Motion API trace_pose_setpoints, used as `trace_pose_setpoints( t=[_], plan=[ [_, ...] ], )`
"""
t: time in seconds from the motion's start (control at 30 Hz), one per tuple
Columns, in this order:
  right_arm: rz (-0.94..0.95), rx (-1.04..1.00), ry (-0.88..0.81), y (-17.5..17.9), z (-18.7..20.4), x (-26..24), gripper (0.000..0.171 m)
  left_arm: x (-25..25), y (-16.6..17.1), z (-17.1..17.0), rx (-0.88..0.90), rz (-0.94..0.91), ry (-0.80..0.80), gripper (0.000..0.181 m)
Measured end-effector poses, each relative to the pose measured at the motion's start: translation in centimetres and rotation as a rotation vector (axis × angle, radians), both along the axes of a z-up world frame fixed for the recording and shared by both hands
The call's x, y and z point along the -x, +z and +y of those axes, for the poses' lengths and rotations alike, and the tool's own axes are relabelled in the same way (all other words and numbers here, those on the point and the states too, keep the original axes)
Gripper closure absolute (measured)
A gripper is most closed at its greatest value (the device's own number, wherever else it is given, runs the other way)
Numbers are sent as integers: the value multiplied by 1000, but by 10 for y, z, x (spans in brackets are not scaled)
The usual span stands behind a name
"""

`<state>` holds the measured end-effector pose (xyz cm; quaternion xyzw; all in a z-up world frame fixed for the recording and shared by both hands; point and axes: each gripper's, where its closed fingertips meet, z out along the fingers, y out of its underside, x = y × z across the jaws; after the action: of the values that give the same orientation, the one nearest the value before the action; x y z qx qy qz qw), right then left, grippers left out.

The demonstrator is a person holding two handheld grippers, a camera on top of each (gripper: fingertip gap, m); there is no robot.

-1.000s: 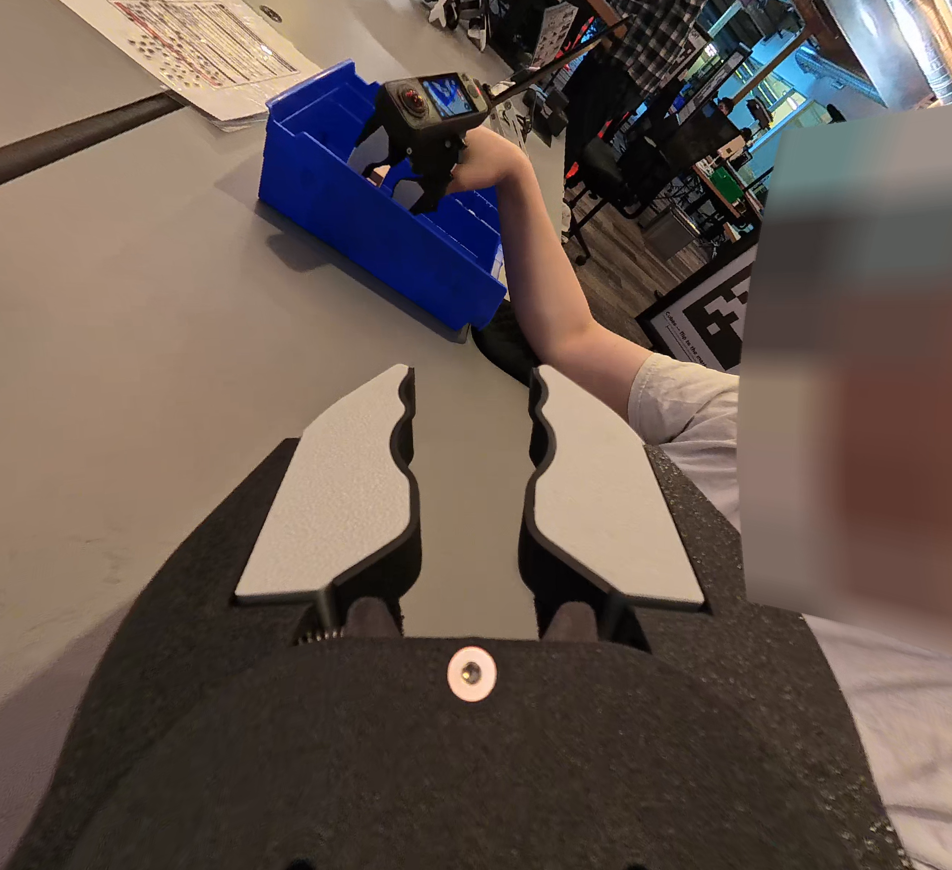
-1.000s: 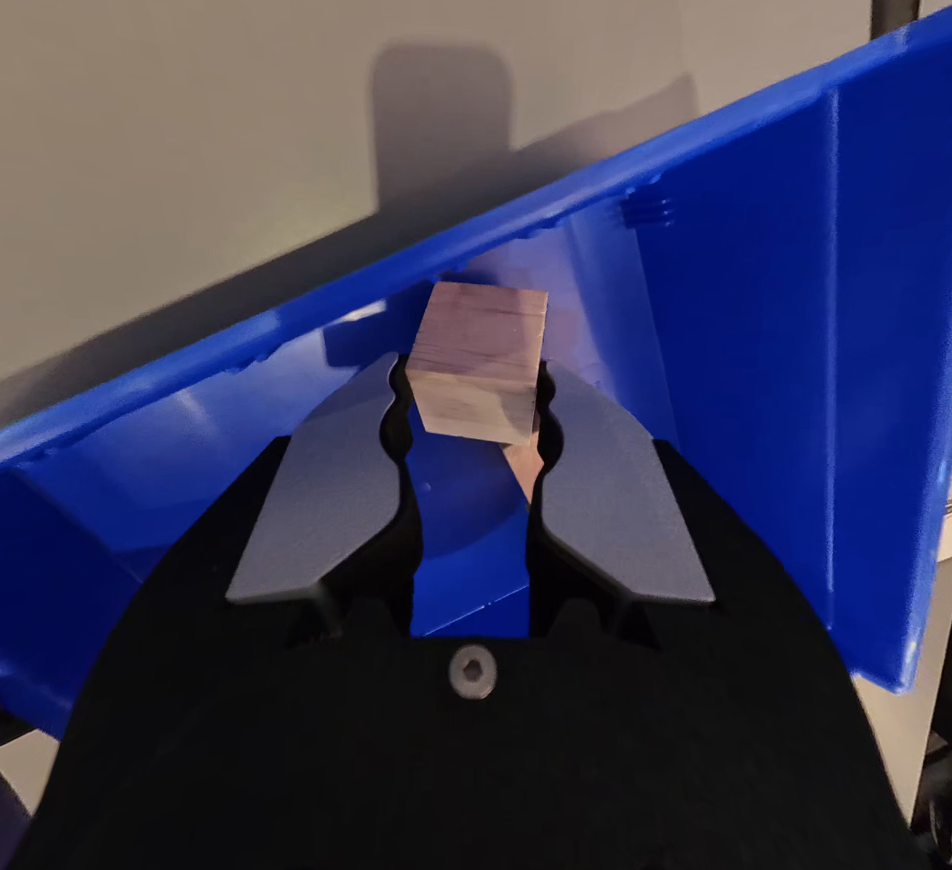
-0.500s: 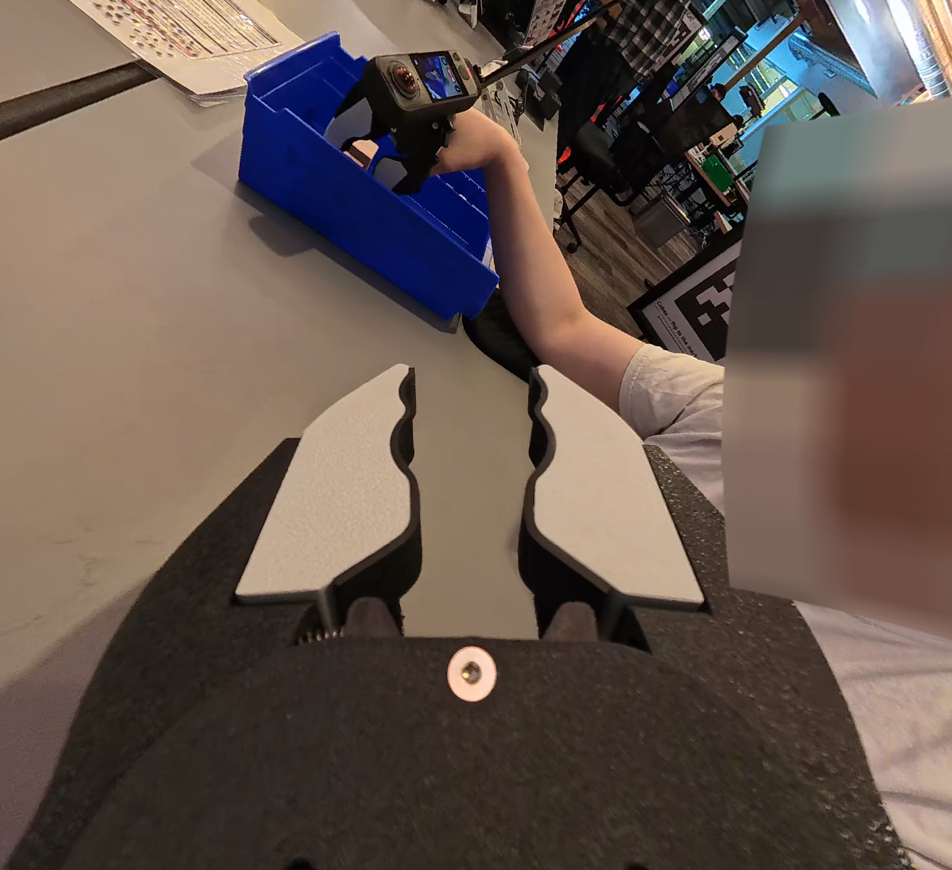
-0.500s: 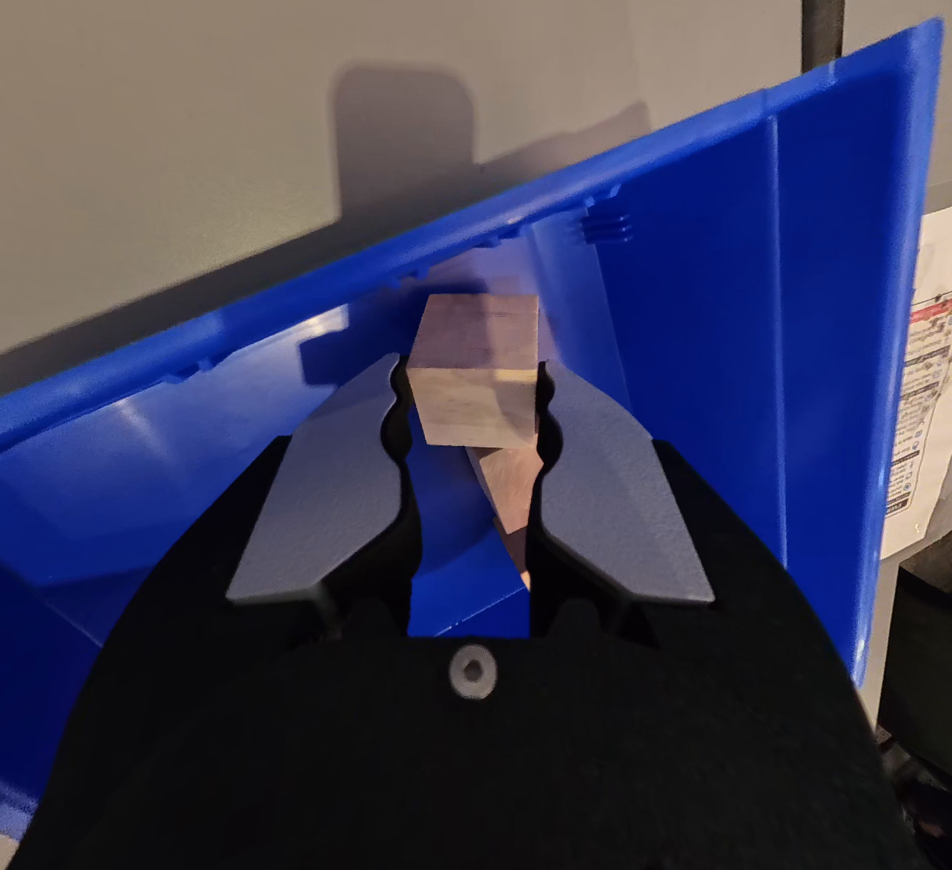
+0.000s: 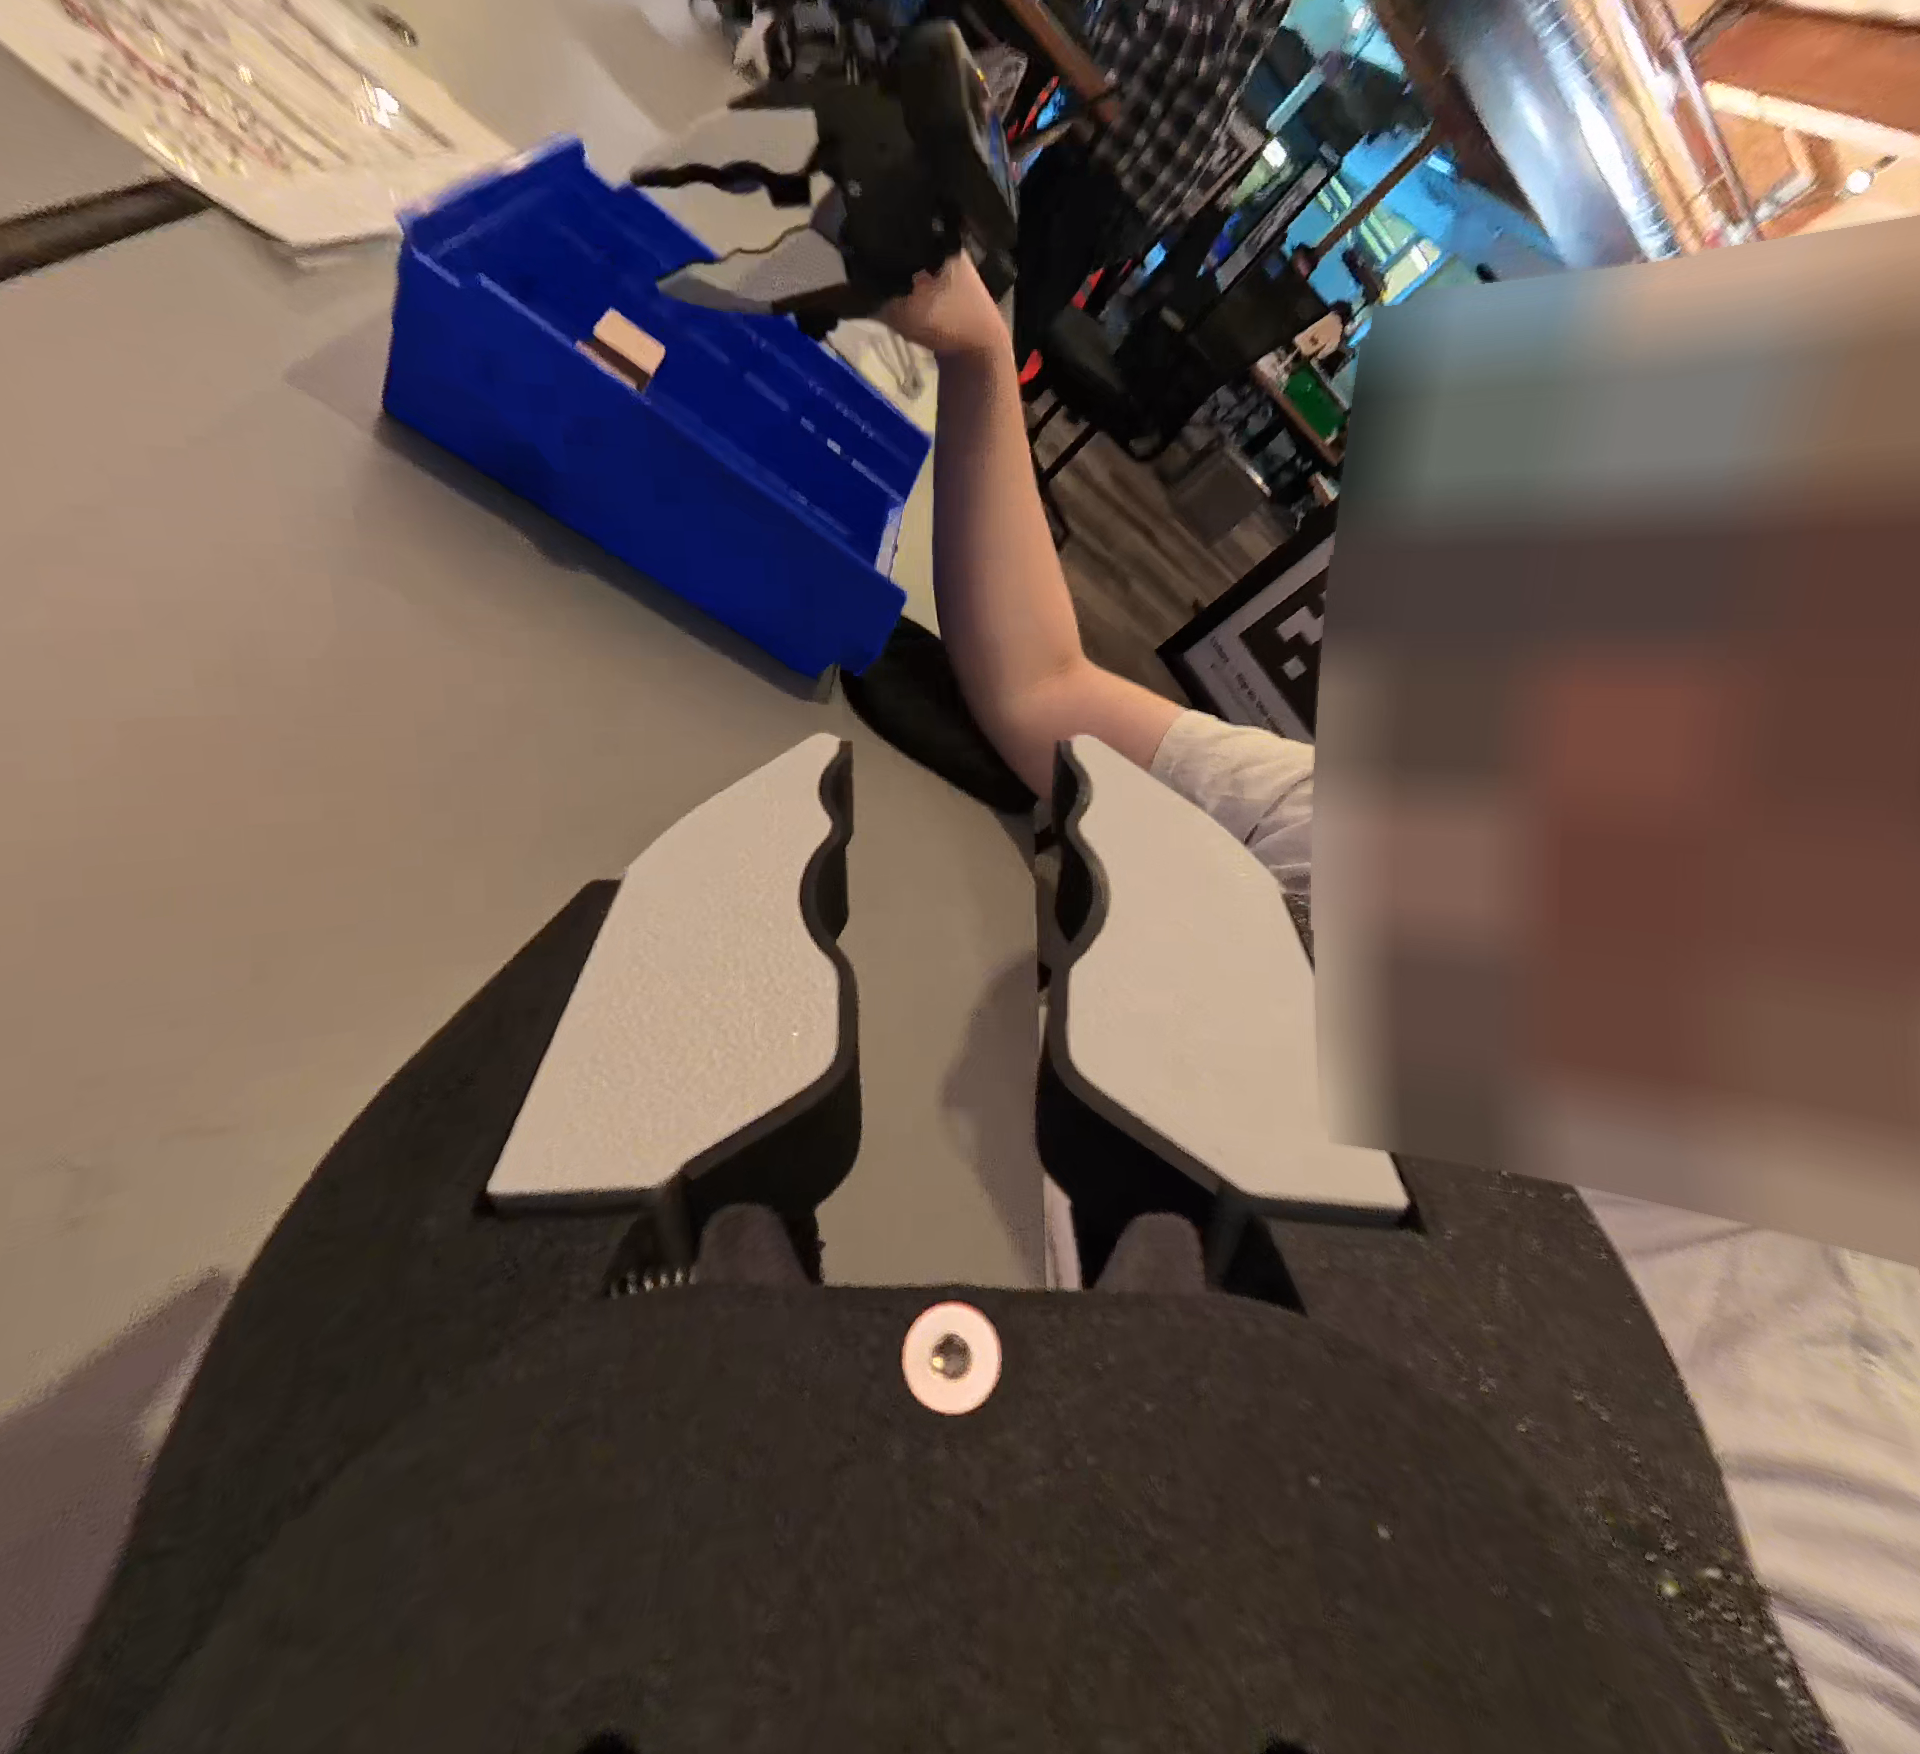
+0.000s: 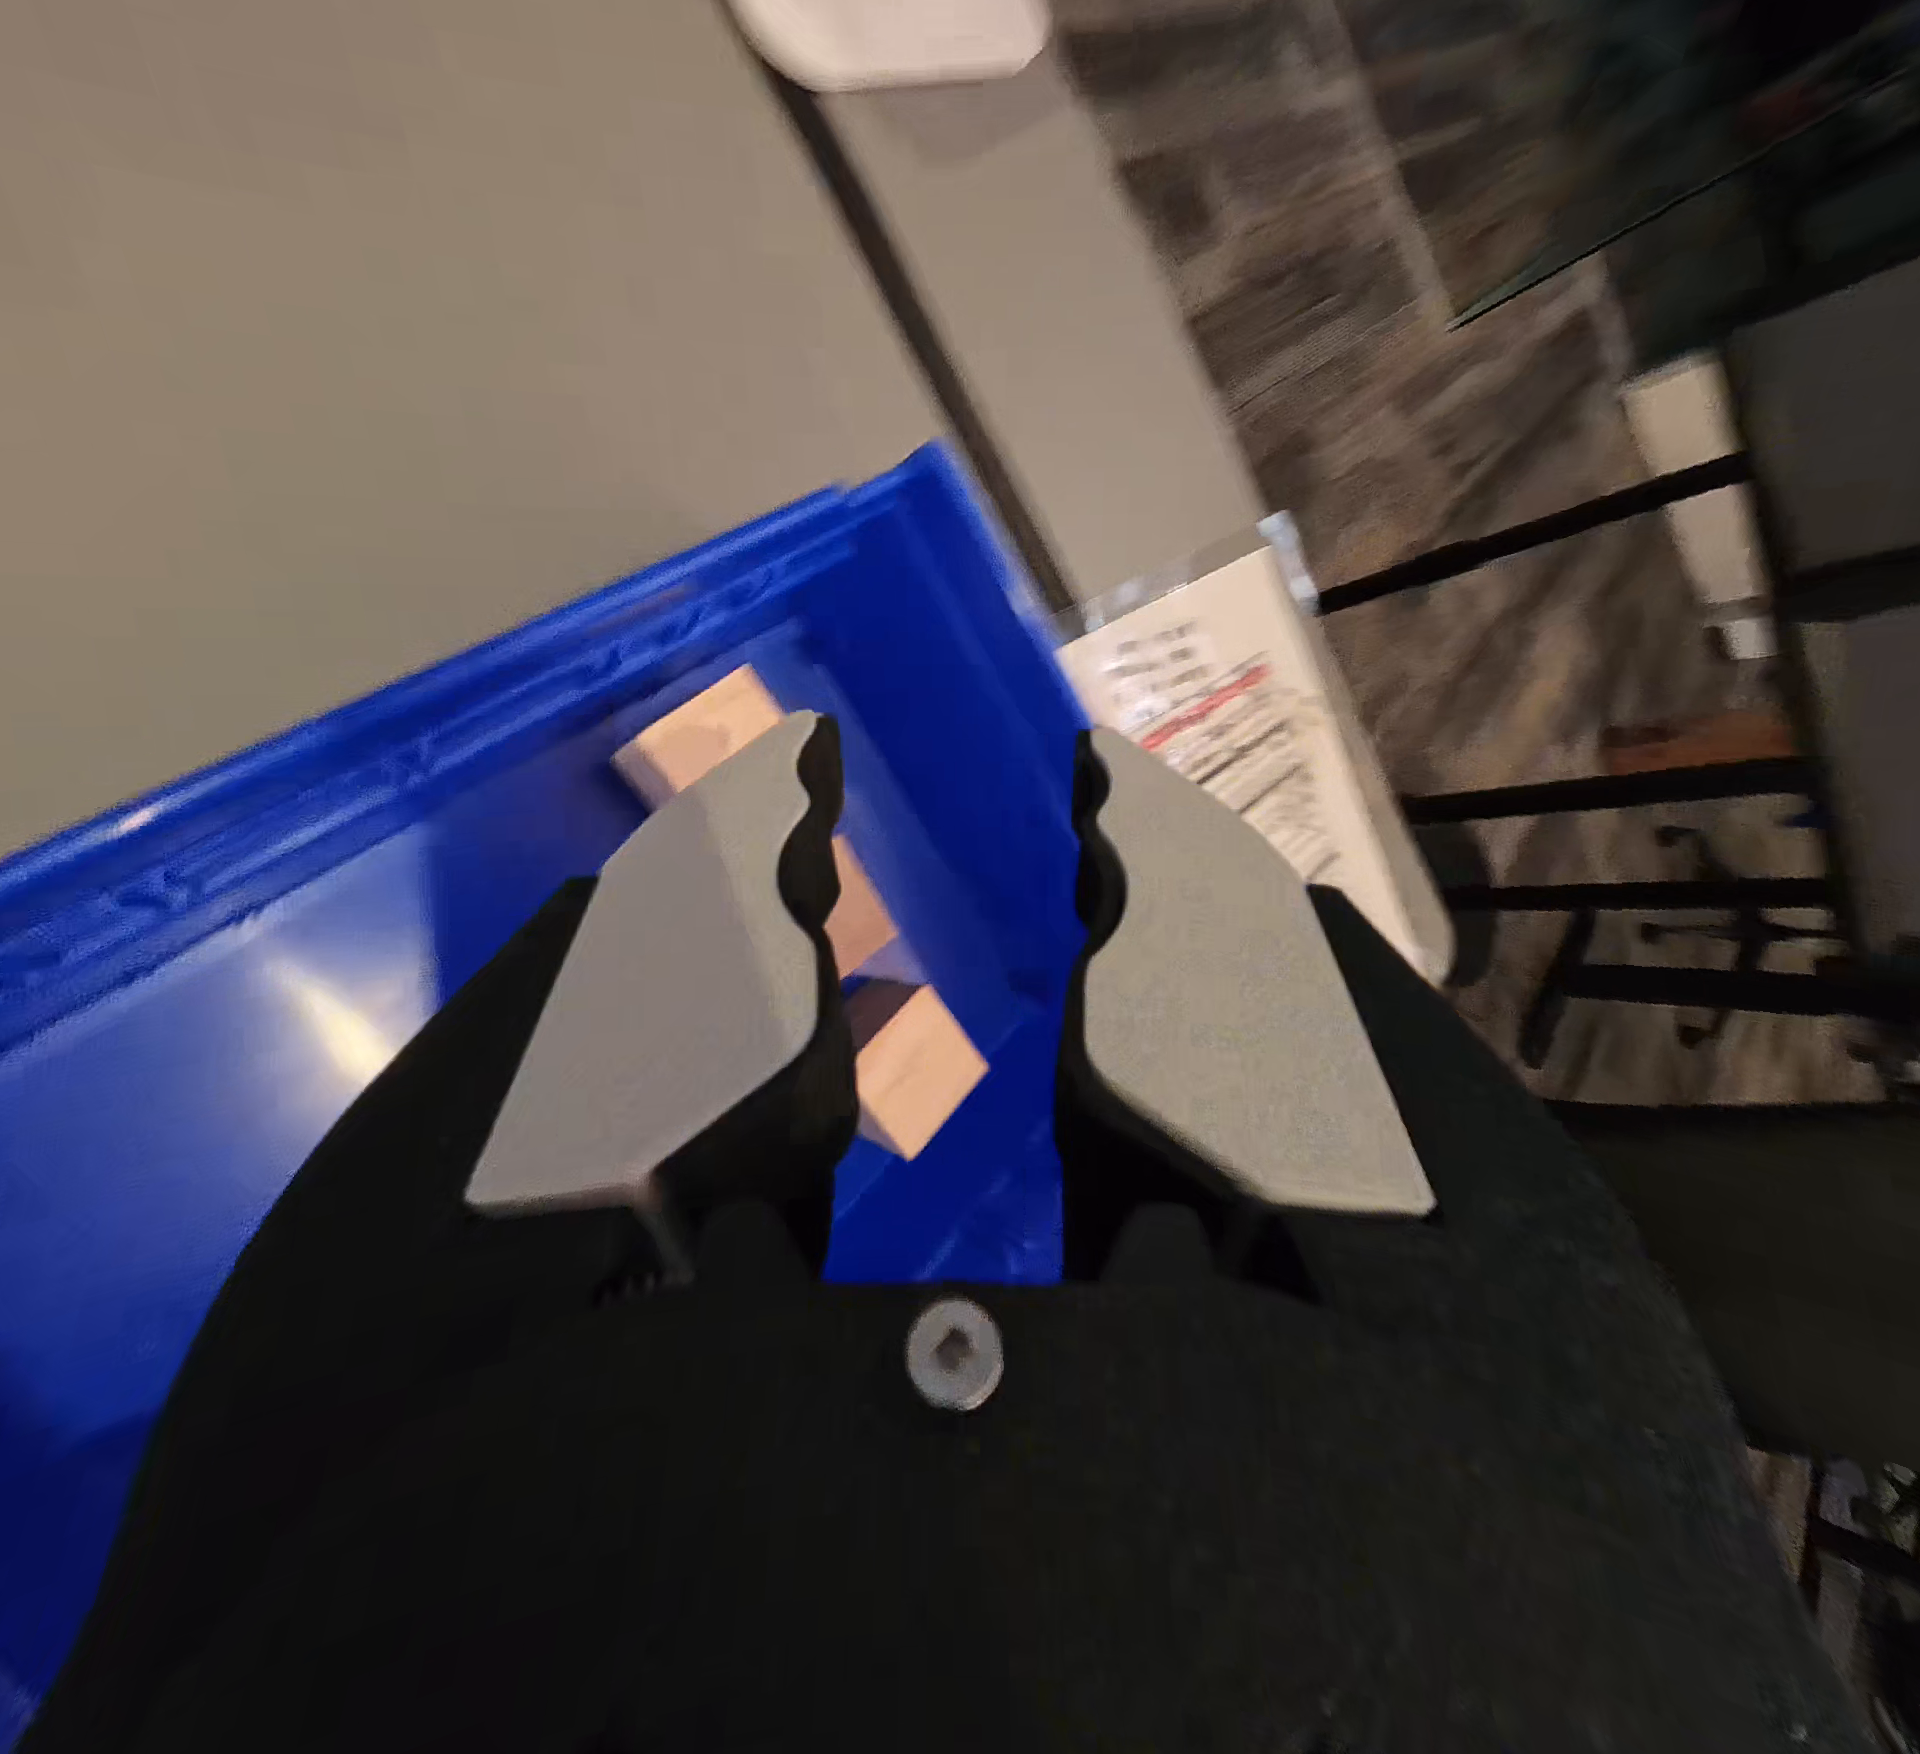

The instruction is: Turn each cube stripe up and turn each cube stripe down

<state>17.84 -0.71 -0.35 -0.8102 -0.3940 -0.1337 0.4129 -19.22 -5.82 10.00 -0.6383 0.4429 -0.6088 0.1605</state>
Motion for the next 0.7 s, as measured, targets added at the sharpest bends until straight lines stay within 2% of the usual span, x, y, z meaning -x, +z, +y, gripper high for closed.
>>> trace_pose_setpoints(
  t=[0.03, 0.13, 0.2, 0.33, 0.4, 0.47, 0.53, 0.7],
  plan=[
    [20, -71, -22, 18, 0, 0, 128, 9, 8, 4, -12, -25, 21, 145],
    [166, -218, -65, 64, -2, 9, 122, 42, 33, 23, -152, -90, 166, 145],
    [263, -246, -46, 80, -5, 22, 121, 68, 36, 45, -320, -48, 324, 145],
    [325, -305, -40, 98, -5, 36, 121, 132, 10, 110, -724, 215, 713, 143],
    [335, -311, -35, 100, -4, 42, 121, 164, -5, 144, -854, 322, 885, 145],
    [317, -297, -30, 96, -2, 46, 121, 185, -33, 168, -846, 470, 944, 150],
    [285, -283, -42, 90, 1, 47, 120, 198, -67, 183, -724, 619, 943, 149],
    [222, -226, -64, 72, 8, 47, 117, 191, -120, 205, -428, 694, 960, 149]
  ],
)
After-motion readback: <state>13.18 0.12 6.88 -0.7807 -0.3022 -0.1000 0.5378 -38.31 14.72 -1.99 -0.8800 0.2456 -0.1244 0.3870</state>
